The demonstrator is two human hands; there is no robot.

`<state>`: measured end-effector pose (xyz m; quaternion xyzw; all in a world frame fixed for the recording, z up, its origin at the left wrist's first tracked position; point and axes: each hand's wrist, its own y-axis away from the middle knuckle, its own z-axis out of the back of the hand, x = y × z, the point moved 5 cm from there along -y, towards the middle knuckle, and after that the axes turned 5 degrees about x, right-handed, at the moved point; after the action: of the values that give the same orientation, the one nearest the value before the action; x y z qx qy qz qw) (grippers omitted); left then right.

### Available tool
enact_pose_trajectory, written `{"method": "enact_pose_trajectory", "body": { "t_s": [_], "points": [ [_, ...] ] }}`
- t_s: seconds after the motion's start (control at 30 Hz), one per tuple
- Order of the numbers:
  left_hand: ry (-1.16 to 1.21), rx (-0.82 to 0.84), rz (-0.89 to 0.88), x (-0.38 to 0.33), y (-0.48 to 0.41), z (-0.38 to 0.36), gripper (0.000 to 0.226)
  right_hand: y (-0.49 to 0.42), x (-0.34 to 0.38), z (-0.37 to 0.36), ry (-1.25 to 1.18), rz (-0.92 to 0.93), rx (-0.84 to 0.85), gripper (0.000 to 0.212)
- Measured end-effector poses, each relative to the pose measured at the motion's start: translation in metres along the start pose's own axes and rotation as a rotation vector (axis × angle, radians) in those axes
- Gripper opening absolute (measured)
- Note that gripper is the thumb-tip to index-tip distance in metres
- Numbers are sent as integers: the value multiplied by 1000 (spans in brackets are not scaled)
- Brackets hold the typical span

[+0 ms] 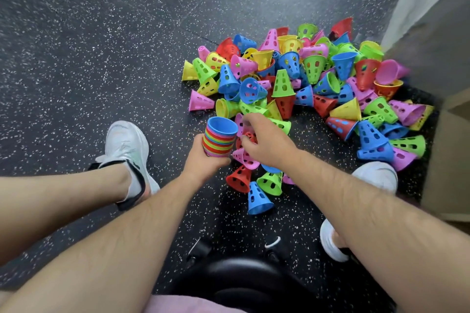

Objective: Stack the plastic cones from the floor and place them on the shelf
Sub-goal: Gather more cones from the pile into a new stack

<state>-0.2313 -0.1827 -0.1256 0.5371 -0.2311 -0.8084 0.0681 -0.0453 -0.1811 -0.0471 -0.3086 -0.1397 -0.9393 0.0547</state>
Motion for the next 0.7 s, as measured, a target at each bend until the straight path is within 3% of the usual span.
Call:
{"method": "enact_pose_trajectory", "body": {
  "t_s": [0.03, 0.13, 0.2, 0.33, 0.47, 0.7],
  "points": [
    [-18, 2, 4, 3, 0, 2, 70, 2, -7, -3, 43, -53, -22, 14],
    [-57, 20, 24, 8, 2, 9, 73, 9, -21, -23, 133, -200, 25, 50],
    [-83, 18, 35, 12, 3, 13, 73, 14, -23, -37, 135, -278, 82, 58],
    [-122, 14, 62, 24, 6, 16, 76, 17, -26, -59, 134, -360, 114, 26],
    [-136, 31, 60, 24, 8, 13, 74, 20, -25, -54, 166, -309, 41, 15],
    [-181, 52, 72, 25, 8, 9, 70, 31, -25, -13, 197, -98, -309, 24]
  ]
}}
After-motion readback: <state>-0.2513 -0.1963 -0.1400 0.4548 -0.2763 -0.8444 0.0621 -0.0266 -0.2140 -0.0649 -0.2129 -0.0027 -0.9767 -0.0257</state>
